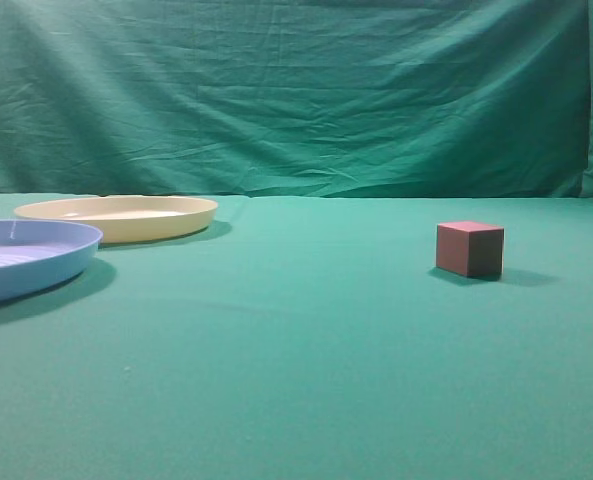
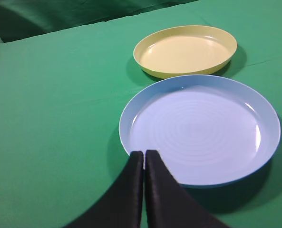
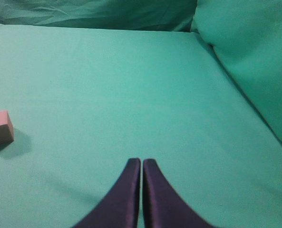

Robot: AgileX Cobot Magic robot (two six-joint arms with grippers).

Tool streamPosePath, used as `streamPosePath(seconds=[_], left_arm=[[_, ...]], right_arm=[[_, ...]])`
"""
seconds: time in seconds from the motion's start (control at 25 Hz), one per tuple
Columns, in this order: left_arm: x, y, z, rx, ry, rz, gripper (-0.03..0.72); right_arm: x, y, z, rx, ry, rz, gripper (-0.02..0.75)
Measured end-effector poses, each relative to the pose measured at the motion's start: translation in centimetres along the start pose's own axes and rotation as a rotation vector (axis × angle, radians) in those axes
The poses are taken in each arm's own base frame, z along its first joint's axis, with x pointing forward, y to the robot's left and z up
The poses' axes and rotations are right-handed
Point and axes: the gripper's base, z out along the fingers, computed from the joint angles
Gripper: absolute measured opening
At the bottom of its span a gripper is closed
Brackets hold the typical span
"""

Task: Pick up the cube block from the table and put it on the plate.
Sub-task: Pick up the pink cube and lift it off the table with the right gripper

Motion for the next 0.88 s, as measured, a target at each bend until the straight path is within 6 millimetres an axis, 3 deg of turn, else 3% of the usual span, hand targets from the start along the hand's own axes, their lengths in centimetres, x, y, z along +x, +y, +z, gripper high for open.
streamPosePath(seconds=[0.8,0.88], left_arm=[[0.0,0.0,0.0,0.0,0.0,0.0,0.0],[0.0,0.0,0.0,0.0,0.0,0.0,0.0]], right_arm=[[-0.1,0.02,0.0,-0.002,-0.011,0.002,0.0],[-0.7,0.28,-0.02,-0.034,-0.079,0.101,0.0]])
